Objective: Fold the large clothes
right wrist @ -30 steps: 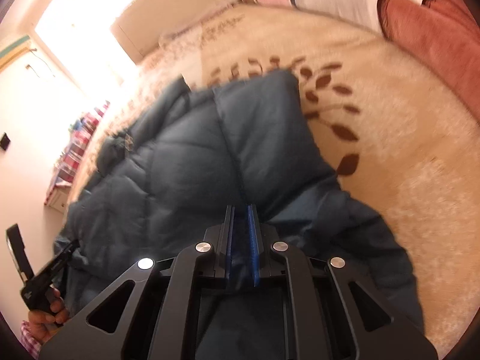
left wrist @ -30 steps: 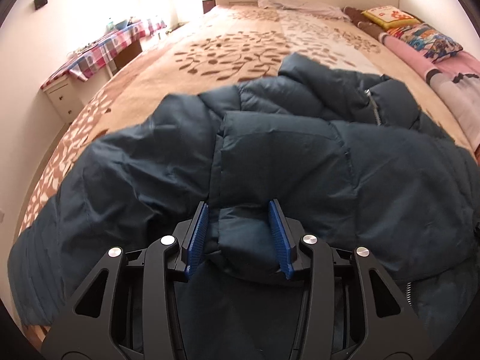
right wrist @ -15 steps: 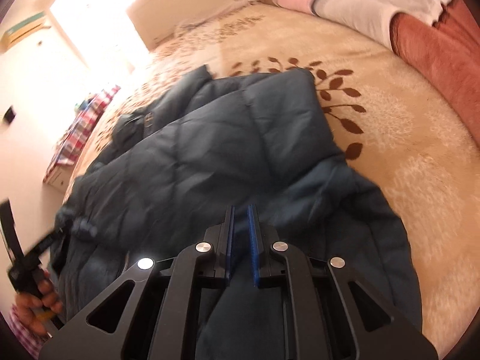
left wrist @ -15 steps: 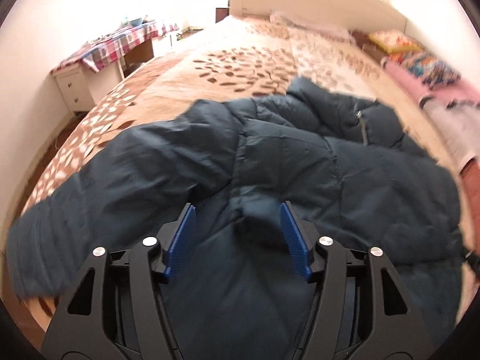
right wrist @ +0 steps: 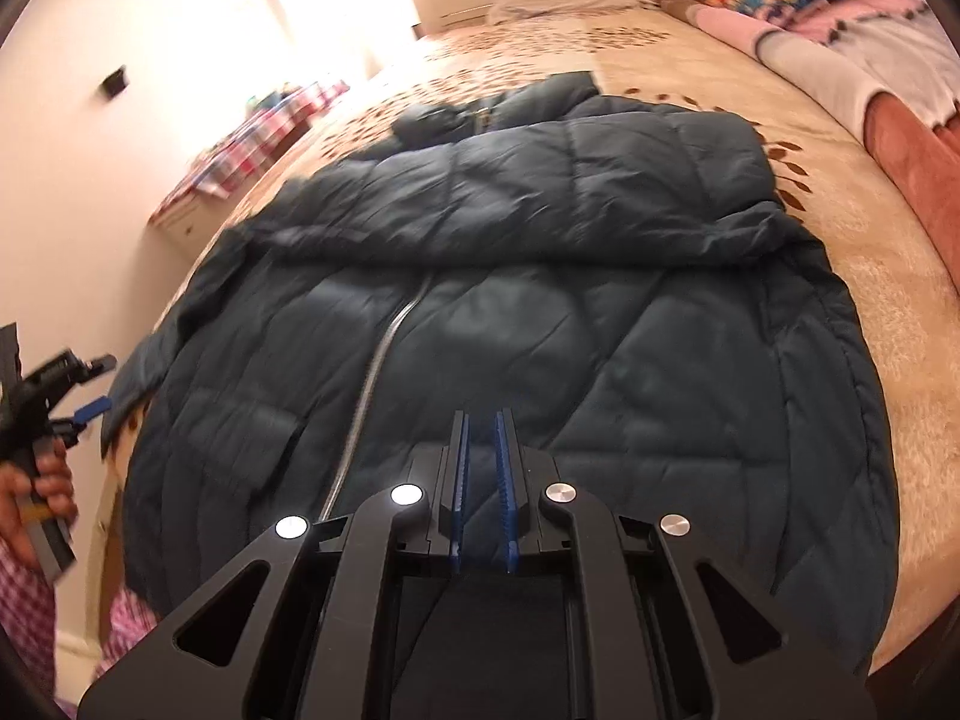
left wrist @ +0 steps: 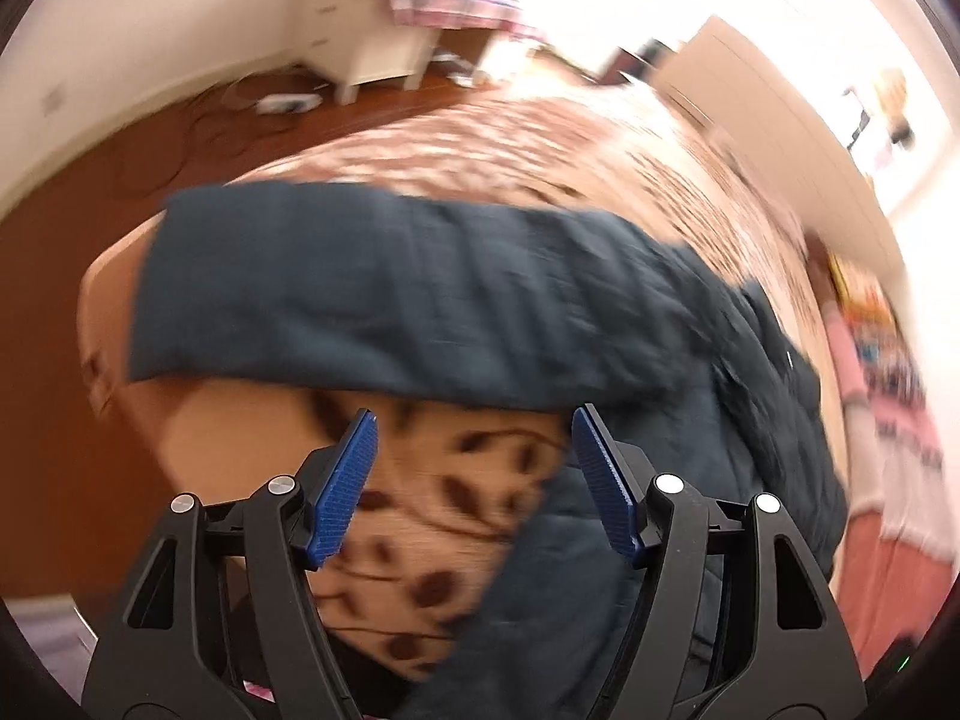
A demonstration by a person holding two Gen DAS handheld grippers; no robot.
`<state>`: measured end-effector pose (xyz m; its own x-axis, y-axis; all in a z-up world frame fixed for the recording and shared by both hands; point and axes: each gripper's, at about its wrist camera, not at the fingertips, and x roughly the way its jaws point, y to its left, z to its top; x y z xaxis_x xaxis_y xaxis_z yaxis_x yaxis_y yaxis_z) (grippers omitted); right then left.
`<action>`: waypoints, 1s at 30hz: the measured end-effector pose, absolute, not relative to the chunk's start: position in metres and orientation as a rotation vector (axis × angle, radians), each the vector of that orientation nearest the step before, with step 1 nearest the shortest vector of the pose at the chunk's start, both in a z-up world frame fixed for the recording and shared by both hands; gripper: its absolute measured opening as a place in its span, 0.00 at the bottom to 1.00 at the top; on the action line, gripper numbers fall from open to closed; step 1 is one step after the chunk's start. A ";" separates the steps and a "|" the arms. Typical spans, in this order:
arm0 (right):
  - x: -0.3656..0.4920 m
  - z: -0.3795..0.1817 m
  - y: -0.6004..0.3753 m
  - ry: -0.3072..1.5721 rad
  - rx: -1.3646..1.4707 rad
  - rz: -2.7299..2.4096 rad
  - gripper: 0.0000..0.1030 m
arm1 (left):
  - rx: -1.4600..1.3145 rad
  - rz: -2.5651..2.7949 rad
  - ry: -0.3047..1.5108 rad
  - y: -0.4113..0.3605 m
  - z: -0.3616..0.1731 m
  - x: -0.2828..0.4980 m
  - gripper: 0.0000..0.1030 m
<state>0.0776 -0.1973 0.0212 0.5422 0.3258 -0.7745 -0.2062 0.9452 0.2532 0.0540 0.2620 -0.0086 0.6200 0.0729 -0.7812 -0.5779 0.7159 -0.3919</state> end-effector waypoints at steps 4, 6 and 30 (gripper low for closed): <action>0.068 0.020 -0.192 0.960 0.131 0.324 0.12 | -0.835 0.471 0.809 0.297 -0.031 0.039 0.66; 0.066 0.020 -0.191 0.962 0.129 0.325 0.12 | -0.904 0.491 0.800 0.309 -0.045 0.040 0.66; 0.074 0.012 -0.190 0.976 0.128 0.296 0.12 | -0.923 0.705 0.686 0.351 -0.069 0.072 0.08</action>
<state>0.0738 -0.1902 0.0123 0.5240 0.3035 -0.7958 -0.1895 0.9525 0.2385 0.0722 0.3508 -0.0686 0.5854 0.2380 -0.7750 -0.7811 0.4218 -0.4605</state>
